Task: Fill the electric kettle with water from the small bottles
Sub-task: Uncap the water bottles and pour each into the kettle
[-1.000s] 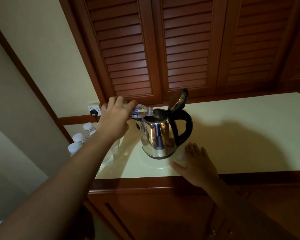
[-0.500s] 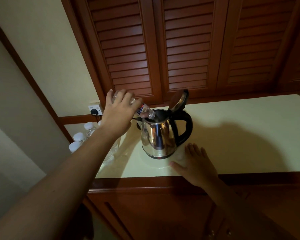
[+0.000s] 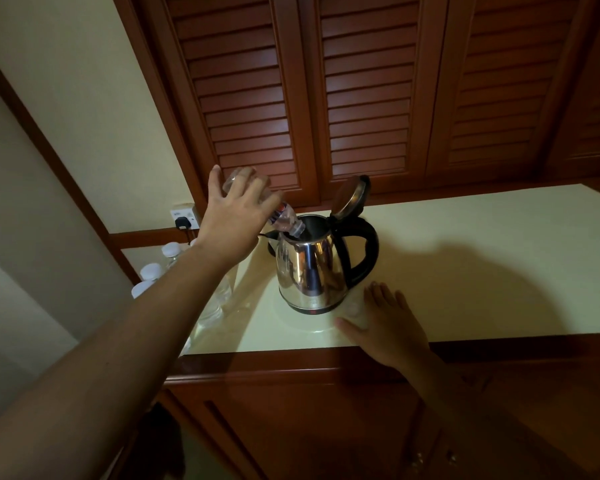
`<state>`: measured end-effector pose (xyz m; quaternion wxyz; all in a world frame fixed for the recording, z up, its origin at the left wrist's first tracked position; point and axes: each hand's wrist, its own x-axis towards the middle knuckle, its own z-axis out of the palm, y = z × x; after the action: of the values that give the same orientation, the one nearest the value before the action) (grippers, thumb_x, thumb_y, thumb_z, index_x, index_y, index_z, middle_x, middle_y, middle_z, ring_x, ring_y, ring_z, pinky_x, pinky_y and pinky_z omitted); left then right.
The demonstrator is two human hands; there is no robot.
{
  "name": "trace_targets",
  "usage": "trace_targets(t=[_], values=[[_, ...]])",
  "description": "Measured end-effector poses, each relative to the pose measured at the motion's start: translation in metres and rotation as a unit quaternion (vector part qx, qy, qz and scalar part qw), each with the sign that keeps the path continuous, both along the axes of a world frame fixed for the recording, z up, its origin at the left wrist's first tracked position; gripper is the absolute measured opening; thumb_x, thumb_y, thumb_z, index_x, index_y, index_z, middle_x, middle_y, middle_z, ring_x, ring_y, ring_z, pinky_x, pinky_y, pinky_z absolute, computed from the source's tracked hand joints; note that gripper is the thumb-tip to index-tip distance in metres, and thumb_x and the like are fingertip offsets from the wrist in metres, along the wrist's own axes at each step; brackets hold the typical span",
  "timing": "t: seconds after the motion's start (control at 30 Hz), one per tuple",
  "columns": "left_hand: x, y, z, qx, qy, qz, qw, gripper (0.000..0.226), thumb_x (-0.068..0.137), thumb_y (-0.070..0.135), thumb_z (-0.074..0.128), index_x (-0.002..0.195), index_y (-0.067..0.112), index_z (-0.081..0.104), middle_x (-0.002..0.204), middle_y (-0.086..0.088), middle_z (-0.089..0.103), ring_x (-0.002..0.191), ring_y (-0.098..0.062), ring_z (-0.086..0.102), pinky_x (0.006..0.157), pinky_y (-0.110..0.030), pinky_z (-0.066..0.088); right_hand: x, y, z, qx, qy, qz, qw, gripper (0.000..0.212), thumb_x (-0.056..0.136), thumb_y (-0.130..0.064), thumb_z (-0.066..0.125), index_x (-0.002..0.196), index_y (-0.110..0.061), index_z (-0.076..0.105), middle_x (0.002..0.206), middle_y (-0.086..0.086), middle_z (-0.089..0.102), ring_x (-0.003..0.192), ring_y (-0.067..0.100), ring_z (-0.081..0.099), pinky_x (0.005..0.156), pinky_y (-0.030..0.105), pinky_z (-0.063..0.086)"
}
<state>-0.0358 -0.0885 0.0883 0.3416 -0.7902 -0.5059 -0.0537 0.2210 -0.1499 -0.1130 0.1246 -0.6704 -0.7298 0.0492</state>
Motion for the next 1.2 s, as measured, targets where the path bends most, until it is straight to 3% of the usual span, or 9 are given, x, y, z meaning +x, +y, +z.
trace_targets(t=[0.23,0.67,0.83,0.93,1.03,1.1,1.2], values=[[0.000,0.001,-0.001,0.006,0.010,-0.009,1.000,0.078,0.080,0.006,0.073,0.150,0.023,0.043,0.159,-0.014,0.038,0.154,-0.041,0.023,0.116,-0.079,0.017,0.000,0.001,-0.004,0.024,0.007,0.010,1.000,0.097,0.091,-0.079,0.018,0.158,-0.008,0.018,0.166,0.013,0.020,0.155,0.026,0.012,0.126,0.048,0.007],[-0.004,0.001,0.002,0.007,-0.007,0.011,1.000,0.086,0.078,0.012,0.079,0.154,0.028,0.042,0.156,-0.011,0.043,0.154,-0.043,0.023,0.117,-0.080,0.015,0.002,-0.010,0.007,0.078,0.055,0.048,0.994,0.049,0.099,-0.054,0.044,0.133,-0.021,0.055,0.148,0.003,0.051,0.144,0.024,0.037,0.122,0.047,0.018],[-0.019,-0.008,-0.014,-0.045,-0.159,0.056,0.985,0.077,0.092,0.035,0.067,0.161,0.033,0.032,0.151,-0.003,0.052,0.147,-0.035,0.033,0.118,-0.070,0.022,0.002,-0.013,0.011,0.094,0.122,0.048,0.987,0.037,0.094,-0.048,0.061,0.115,-0.019,0.066,0.121,-0.002,0.065,0.118,0.020,0.056,0.113,0.045,0.029],[-0.025,-0.032,-0.036,-0.078,-0.321,0.050,0.943,0.061,0.098,0.044,0.063,0.153,0.032,0.042,0.147,-0.001,0.057,0.141,-0.031,0.039,0.115,-0.061,0.031,0.001,-0.019,0.017,0.105,0.201,0.054,0.972,0.033,0.093,-0.042,0.066,0.115,-0.018,0.067,0.109,-0.006,0.067,0.103,0.013,0.058,0.107,0.043,0.041],[-0.032,-0.069,-0.073,-0.121,-0.451,-0.005,0.884,0.054,0.097,0.048,0.065,0.145,0.030,0.050,0.139,-0.002,0.061,0.133,-0.029,0.050,0.109,-0.054,0.043,-0.004,-0.031,0.036,0.076,0.259,0.064,0.961,0.036,0.094,-0.053,0.060,0.112,-0.023,0.068,0.096,-0.013,0.061,0.092,0.010,0.057,0.082,0.030,0.043],[-0.035,-0.099,-0.099,-0.168,-0.475,-0.048,0.863,0.056,0.097,0.052,0.065,0.146,0.028,0.052,0.140,0.001,0.061,0.131,-0.023,0.053,0.106,-0.047,0.046,-0.009,-0.038,0.045,0.063,0.259,0.086,0.960,0.037,0.094,-0.058,0.056,0.112,-0.028,0.068,0.095,-0.014,0.062,0.091,0.010,0.057,0.077,0.026,0.040],[-0.038,-0.139,-0.127,-0.220,-0.444,-0.092,0.864,0.057,0.095,0.056,0.062,0.144,0.028,0.055,0.131,0.009,0.060,0.123,-0.015,0.056,0.100,-0.037,0.047,-0.017,-0.053,0.059,0.057,0.290,0.118,0.948,0.034,0.090,-0.035,0.072,0.123,-0.026,0.067,0.101,-0.010,0.063,0.096,0.004,0.057,0.086,0.016,0.041]])
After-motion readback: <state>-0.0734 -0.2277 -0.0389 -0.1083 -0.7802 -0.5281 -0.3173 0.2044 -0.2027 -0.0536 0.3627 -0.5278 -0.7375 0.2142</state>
